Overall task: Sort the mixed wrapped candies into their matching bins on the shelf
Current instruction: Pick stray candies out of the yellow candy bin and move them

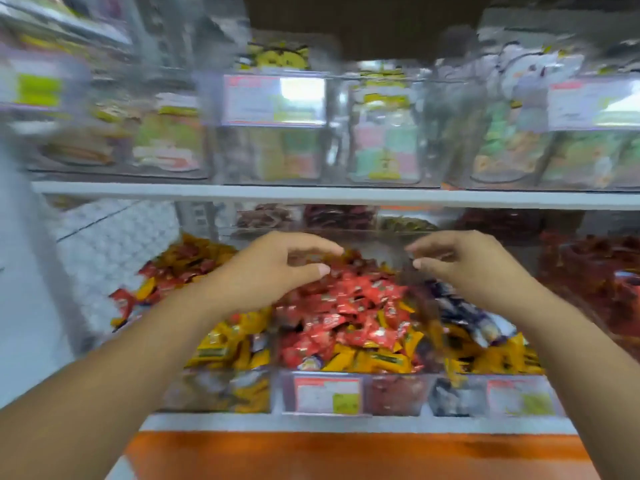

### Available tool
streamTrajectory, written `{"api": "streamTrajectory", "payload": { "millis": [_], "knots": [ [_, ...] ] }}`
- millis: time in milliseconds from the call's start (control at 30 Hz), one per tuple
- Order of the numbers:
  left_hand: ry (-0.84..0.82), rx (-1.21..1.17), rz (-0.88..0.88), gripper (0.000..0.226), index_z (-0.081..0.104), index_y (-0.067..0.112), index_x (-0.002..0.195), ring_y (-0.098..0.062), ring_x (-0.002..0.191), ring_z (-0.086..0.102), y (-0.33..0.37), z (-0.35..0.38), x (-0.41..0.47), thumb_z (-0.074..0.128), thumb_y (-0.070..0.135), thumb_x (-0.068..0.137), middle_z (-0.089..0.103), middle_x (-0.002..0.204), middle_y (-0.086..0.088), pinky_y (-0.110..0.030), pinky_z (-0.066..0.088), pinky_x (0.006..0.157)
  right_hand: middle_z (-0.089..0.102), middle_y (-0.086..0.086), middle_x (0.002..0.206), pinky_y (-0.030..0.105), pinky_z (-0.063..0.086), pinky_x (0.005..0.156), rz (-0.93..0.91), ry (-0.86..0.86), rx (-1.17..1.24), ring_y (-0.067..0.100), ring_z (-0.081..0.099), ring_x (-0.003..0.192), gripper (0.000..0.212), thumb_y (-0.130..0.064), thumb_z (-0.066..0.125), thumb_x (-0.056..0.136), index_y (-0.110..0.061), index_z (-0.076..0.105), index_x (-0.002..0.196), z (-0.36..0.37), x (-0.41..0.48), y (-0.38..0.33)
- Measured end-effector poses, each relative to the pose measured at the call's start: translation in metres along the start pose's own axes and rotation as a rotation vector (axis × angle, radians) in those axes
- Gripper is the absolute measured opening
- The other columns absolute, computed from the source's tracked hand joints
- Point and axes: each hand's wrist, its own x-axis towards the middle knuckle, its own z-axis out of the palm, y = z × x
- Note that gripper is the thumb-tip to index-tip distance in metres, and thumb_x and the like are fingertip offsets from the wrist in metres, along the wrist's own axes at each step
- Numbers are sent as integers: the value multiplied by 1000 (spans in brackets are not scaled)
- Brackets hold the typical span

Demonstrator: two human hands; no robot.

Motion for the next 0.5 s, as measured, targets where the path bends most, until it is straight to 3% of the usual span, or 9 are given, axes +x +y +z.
{"api": "streamTrajectory", "payload": {
  "millis": [67,133,267,367,500],
  "knots": [
    [51,34,-68,27,67,37,109,11,104,59,-15,-27,-40,66,18,90,67,112,22,-9,44,91,64,-29,83,11,44,75,-123,-61,47,-7,62,79,22,-20,72,84,-41,67,88,17,-2,-38],
    [91,44,-155,25,68,37,107,10,102,60,-35,-51,-78,67,19,89,66,110,23,-10,47,86,65,-29,84,6,42,73,-230,-138,70,-13,60,81,21,-20,73,83,-40,70,90,39,-4,-74],
    [105,87,-290,24,68,36,107,10,98,60,-75,-77,-139,67,20,89,65,108,23,-10,46,83,69,-21,94,11,44,78,-394,-265,23,-5,60,84,16,-24,72,84,-35,74,96,86,2,-132],
    [121,131,-349,22,71,29,109,12,93,59,-100,-85,-166,68,19,89,66,106,19,-4,44,76,61,-22,91,11,35,72,-467,-441,-205,-7,50,85,16,-23,66,89,-29,73,102,117,20,-162],
    [108,229,-366,24,71,26,113,7,91,59,-118,-90,-173,66,21,90,66,103,15,-4,43,74,67,-5,94,23,42,73,-465,-802,-671,17,56,90,22,-12,56,90,-16,69,108,155,44,-177]
  ]
}}
